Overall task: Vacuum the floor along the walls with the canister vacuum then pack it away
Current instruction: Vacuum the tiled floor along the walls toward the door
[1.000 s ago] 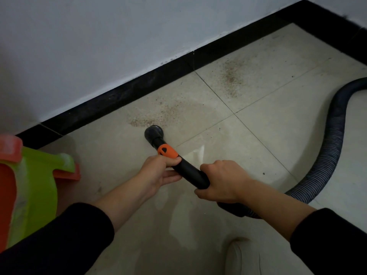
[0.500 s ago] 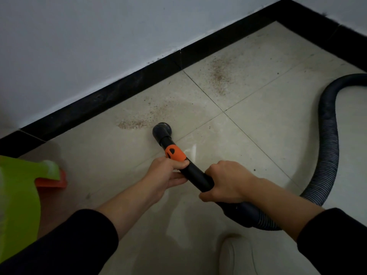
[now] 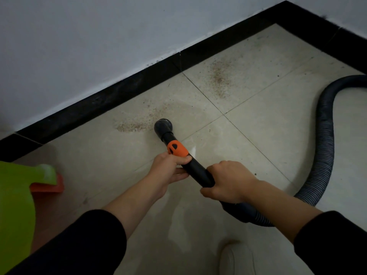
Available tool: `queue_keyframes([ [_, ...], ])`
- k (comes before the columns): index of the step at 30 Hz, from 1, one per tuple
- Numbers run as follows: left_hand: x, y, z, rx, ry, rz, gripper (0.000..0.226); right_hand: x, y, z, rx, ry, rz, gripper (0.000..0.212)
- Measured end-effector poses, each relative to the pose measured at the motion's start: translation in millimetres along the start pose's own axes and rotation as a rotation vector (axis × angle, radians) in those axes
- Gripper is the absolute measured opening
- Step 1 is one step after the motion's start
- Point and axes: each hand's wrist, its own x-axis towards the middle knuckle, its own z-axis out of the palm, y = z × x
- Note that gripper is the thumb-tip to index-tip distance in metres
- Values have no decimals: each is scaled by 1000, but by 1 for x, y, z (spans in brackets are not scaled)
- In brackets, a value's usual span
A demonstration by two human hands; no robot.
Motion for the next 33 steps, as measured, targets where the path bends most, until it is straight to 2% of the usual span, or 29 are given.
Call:
queue_keyframes([
  [33, 0, 14, -75, -171, 215, 8, 22, 63, -59, -11, -47, -26, -188, 31],
])
